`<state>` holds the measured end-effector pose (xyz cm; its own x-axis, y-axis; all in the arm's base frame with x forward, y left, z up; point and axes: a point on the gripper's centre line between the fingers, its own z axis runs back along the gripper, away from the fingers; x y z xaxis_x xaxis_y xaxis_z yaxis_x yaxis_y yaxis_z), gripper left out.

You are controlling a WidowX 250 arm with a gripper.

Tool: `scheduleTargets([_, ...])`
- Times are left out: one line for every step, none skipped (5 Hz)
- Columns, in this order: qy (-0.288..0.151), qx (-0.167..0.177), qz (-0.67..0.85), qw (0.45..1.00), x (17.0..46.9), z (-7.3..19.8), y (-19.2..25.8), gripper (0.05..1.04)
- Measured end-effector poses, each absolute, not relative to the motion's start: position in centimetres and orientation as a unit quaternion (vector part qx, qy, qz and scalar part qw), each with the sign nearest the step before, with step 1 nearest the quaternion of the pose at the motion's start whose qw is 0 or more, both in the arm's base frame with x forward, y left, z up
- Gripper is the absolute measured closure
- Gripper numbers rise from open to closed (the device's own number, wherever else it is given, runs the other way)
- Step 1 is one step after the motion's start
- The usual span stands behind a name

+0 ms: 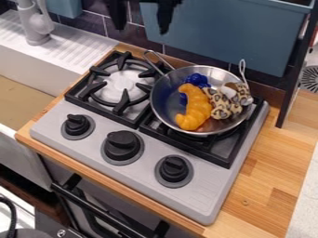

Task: Put the yellow object in the silver pot.

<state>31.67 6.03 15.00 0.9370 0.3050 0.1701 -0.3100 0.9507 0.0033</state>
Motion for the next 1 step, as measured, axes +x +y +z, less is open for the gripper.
scheduleTargets([-0.082,0.004,0.155,0.985,31.82,15.84,6.79,0.089])
